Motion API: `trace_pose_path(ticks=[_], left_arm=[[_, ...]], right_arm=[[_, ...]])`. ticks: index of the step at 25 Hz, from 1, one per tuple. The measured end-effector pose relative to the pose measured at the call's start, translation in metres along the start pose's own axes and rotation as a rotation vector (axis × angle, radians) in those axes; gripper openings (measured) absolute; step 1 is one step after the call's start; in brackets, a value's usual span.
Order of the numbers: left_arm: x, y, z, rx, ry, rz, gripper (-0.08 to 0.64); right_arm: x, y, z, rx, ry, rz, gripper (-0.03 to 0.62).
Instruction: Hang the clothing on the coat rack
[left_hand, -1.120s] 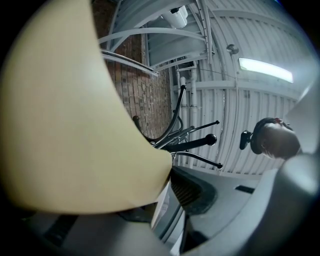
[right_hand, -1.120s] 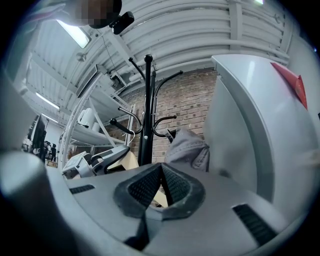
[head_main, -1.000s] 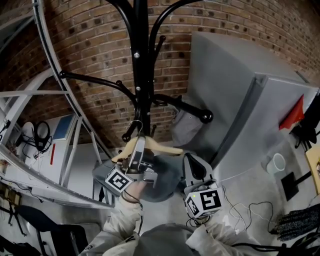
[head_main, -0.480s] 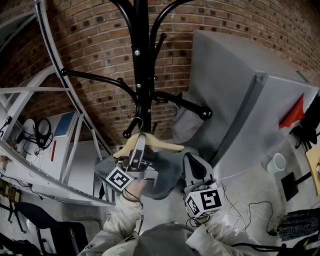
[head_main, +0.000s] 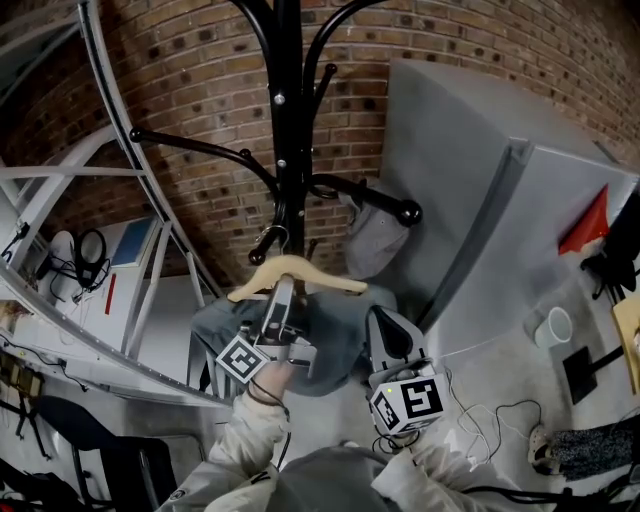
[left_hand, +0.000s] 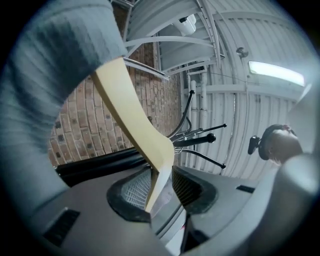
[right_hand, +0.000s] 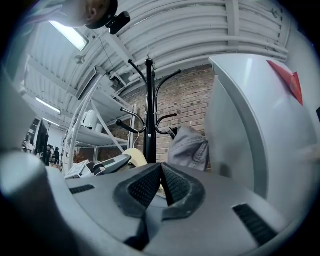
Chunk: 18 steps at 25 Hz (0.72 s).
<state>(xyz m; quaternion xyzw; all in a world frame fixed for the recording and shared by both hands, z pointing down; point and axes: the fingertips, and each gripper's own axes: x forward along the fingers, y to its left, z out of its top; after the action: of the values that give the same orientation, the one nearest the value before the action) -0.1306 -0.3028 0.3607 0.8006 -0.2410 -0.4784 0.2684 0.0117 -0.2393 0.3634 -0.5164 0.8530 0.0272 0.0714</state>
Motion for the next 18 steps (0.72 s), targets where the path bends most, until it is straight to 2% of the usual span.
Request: trace_pose_path(ticks=[3,5,12,18], left_arm=[[-0.009,-0.001,-0.006,0.012,0.014,0.018,0.126],[-0.015,-0.004,-0.011,0.054,0.038,0.026,0.126],[-0.036,-0.027,-0.019,0.348,0.156,0.097,0.101],[-0.059,-0.041,-0.025,0.541,0.249,0.19,0.056]], right_arm=[[-0.004,0.003,-0.001,0.005,0.003,0.008,0.023],[-0.007,0.004,-0.004,0.014,0.006,0.012,0.023],[-0.009,0.021,-0.01,0.04,0.017,0.071,0.024],[-0.008,0.042,-0.023,0.057,0.046,0.137,0.023]])
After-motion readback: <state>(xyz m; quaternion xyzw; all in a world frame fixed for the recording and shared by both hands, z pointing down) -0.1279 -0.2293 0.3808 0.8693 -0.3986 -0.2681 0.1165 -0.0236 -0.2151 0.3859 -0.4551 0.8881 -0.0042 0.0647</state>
